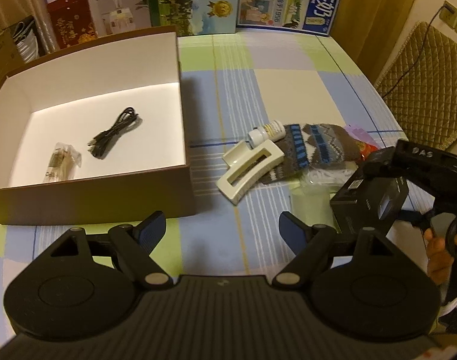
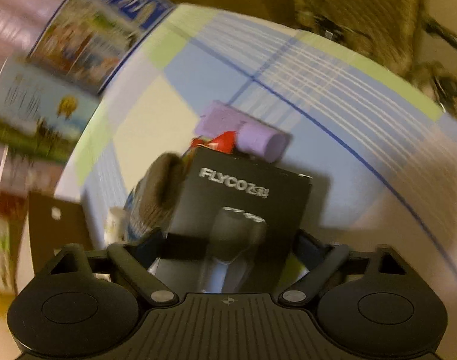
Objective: Organize objects
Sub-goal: 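Grasp the clear plastic cup with the left tool while the right tool grasps the FLYCO box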
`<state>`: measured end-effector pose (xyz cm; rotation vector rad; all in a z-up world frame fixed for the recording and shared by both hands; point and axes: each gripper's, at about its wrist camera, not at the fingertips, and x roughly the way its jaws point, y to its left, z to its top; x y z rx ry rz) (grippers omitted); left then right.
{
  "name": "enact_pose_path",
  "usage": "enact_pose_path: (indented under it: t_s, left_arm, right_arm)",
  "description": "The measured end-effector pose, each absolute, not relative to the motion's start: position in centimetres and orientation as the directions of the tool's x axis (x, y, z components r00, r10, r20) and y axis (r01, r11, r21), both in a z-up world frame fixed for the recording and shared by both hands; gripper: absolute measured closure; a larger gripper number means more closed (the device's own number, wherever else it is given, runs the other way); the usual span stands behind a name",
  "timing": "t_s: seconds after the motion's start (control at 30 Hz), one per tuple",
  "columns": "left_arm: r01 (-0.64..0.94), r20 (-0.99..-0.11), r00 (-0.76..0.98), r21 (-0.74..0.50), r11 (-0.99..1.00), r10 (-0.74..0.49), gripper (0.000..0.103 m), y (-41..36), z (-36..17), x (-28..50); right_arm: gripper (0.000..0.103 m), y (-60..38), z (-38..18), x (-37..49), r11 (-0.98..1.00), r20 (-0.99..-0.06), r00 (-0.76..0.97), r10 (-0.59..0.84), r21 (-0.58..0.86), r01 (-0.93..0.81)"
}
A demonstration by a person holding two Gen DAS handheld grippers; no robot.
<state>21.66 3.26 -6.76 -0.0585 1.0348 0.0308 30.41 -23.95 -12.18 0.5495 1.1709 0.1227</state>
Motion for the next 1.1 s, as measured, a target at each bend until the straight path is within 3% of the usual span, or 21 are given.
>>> enact_pose_path:
  t_s: [0.4,0.7,0.97,1.1]
  left_arm:
    - [0.057,-0.882,0.458,-0.101,0.993,-0.116,0.024,-0.9,-10.2,23.0]
    - [0.097,-0.891,0.433,-0.103,0.99,-0.135,0.033,-5.2,-14.0,26.1]
    - [0.073,-0.902,0.418,-0.085,0.994,-0.108,0.054,-6.2,-15.9,27.5]
    - [0.044,-0.902,0.423,-0.078,0.996,-0.089,0.054,-6.3,-15.8,26.7]
  right_arm:
    - [0.021,-25.1,-11.8,27.0,0.96,-0.896,0.382,0.226,0.138,-0.244]
    - [0.021,-26.2,-10.9,26.6,0.939,-0.876,0.412,0.251,0.117,-0.324]
    - [0.013,-26.9,-10.7,26.3,0.933,-0.879,0.398,0.261,0.124,-0.337]
    - [0.012,-26.6,-10.9,26.3,0.927,-0.881,0.395,0.261,0.116,-0.356]
